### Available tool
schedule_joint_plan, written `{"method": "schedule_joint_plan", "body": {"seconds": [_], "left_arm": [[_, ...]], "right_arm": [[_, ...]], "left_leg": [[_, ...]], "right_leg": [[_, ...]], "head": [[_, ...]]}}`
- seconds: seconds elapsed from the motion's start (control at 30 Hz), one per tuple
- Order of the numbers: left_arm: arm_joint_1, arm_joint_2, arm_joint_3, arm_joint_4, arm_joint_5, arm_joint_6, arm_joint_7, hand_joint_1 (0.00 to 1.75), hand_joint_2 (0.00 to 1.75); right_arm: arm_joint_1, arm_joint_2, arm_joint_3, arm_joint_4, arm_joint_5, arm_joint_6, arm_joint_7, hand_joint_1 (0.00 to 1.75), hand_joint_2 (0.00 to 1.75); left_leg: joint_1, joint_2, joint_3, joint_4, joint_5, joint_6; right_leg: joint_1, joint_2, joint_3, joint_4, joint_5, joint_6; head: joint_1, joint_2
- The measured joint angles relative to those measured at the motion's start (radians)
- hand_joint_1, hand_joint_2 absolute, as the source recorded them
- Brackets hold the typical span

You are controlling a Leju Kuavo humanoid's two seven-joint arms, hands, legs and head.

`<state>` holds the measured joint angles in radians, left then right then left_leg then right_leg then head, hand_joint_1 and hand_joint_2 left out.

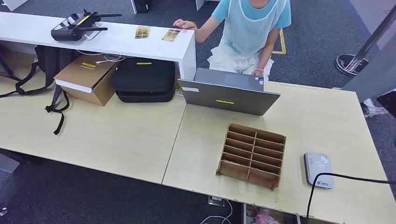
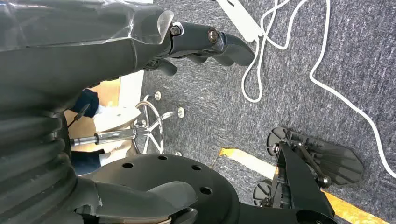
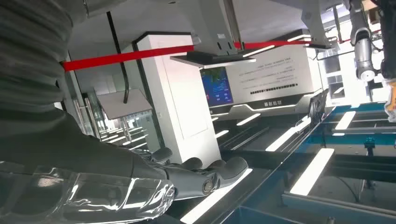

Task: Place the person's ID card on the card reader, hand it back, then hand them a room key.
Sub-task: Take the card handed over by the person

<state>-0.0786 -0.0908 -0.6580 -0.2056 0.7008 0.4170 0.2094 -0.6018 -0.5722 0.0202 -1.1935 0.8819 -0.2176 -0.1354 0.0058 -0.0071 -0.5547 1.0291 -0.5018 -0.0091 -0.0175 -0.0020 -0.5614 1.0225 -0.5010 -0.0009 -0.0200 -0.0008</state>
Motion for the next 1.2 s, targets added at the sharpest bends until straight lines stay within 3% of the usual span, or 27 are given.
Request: {"method": "schedule_joint_plan", "body": {"seconds": [0.33,0.7,0.93,1.07,1.2], "left_arm": [[0.000,0.000,0.000,0.000,0.010,0.000,0.000,0.00,1.75],[0.002,0.003,0.000,0.000,0.015,0.000,0.000,0.00,1.75],[0.003,0.006,-0.012,0.000,-0.006,0.000,0.000,0.00,1.75],[0.005,0.008,-0.018,0.000,-0.004,0.000,0.000,0.00,1.75],[0.005,0.008,-0.018,0.000,0.000,0.000,0.000,0.00,1.75]], "right_arm": [[0.074,0.017,0.002,-0.050,-0.109,0.075,-0.065,0.00,1.75],[0.077,0.043,0.024,-0.066,-0.136,0.101,-0.087,0.00,1.75],[0.113,0.042,0.012,-0.066,-0.587,0.481,-0.068,0.00,1.75],[0.126,0.021,-0.004,-0.057,-0.682,0.544,-0.054,0.00,1.75],[0.120,0.015,-0.006,-0.045,-0.697,0.554,-0.048,0.00,1.75]], "left_leg": [[0.000,0.000,0.000,0.000,0.000,0.000],[0.000,0.000,0.000,0.000,0.000,0.000],[0.000,-0.001,0.000,0.000,0.000,0.000],[0.000,0.000,-0.001,0.000,0.000,0.000],[0.000,0.000,-0.001,0.000,0.000,0.000]], "right_leg": [[0.000,0.000,0.000,0.000,0.000,0.000],[0.000,0.000,0.000,0.000,0.000,0.000],[0.000,-0.001,0.000,0.000,0.000,0.000],[0.000,0.000,-0.001,0.000,0.000,0.000],[0.000,0.000,-0.001,0.000,0.000,0.001]], "head": [[0.000,0.000],[0.000,0.000],[0.000,0.000],[0.000,0.000],[0.000,0.000]]}}
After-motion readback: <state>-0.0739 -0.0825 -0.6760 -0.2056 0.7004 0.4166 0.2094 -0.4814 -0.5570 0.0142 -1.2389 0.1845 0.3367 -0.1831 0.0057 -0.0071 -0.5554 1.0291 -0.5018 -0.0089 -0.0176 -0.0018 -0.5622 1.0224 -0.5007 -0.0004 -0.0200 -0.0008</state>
